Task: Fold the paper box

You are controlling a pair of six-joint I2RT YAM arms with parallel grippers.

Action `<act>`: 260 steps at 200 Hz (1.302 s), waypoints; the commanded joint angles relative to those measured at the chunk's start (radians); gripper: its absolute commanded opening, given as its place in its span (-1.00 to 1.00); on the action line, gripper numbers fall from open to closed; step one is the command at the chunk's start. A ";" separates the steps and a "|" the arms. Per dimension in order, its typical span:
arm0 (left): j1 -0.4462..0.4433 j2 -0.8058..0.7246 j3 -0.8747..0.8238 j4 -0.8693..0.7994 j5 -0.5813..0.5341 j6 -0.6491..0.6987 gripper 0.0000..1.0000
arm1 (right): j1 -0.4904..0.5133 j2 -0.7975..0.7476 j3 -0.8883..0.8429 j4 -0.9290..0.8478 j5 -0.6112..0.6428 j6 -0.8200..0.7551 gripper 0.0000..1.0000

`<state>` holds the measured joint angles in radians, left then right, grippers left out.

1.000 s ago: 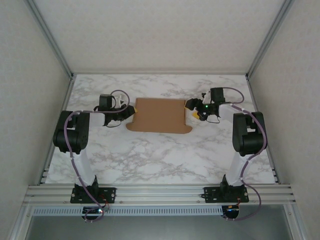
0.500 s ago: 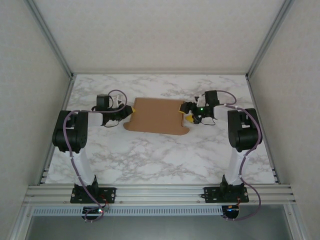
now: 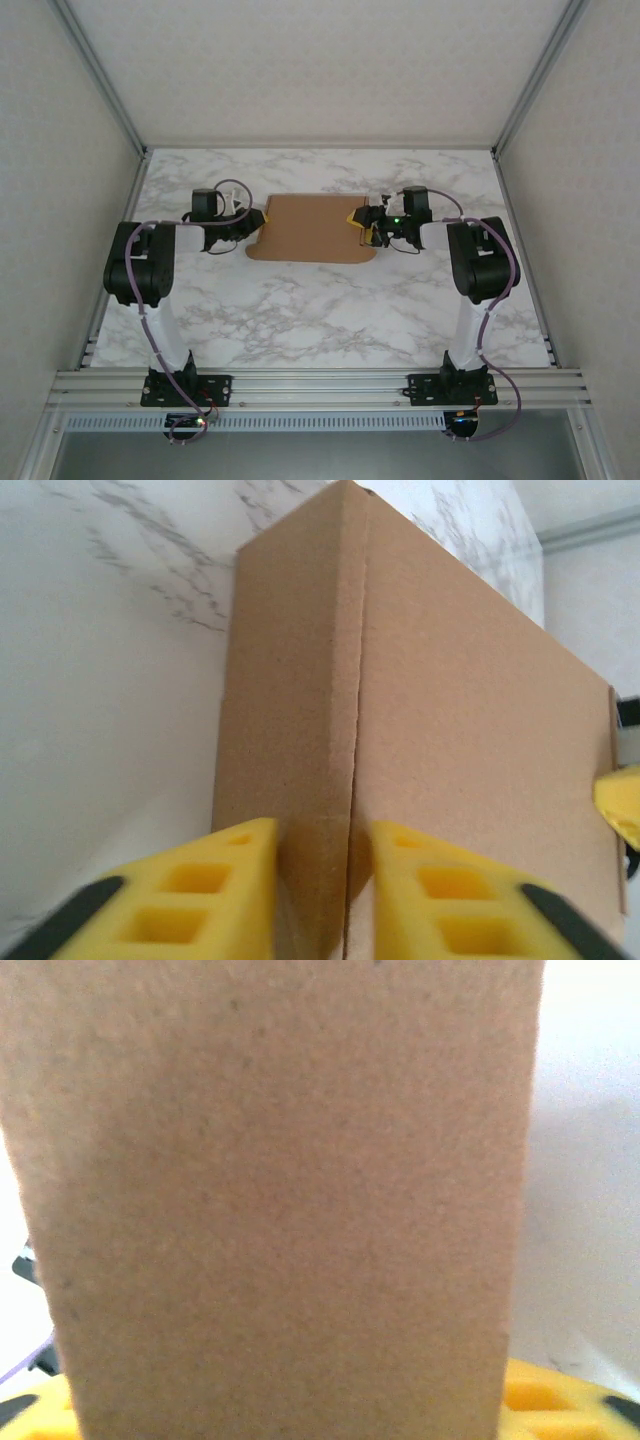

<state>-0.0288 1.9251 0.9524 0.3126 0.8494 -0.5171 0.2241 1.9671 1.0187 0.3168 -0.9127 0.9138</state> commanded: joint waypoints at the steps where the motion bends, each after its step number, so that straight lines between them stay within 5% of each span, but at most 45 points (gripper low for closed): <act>1: -0.009 -0.066 -0.037 -0.140 -0.188 0.020 -0.23 | 0.010 -0.065 -0.004 -0.110 0.055 -0.006 -0.03; 18: -0.034 -0.161 -0.039 -0.176 -0.314 0.061 -0.04 | 0.009 -0.092 0.006 -0.204 0.080 -0.048 -0.07; 56: -0.098 -0.363 -0.090 -0.165 -0.565 0.162 0.01 | 0.009 -0.133 -0.018 -0.276 0.110 -0.052 -0.11; 89: -0.310 -0.512 -0.191 -0.055 -0.750 0.449 0.12 | 0.009 -0.173 -0.056 -0.285 0.125 -0.045 -0.11; 146: -0.521 -0.609 -0.293 -0.014 -0.748 0.849 0.13 | 0.009 -0.183 -0.111 -0.247 0.124 -0.032 -0.12; 198: -0.583 -0.569 -0.295 -0.038 -0.711 0.955 0.18 | 0.013 -0.185 -0.120 -0.229 0.112 -0.019 -0.11; 260: -0.634 -0.494 -0.304 0.016 -0.820 1.010 0.33 | 0.022 -0.182 -0.124 -0.210 0.100 -0.014 -0.09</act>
<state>-0.6601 1.3972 0.6529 0.2878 0.1020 0.4568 0.2337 1.7889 0.9234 0.1692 -0.8383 0.8845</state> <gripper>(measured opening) 0.661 0.515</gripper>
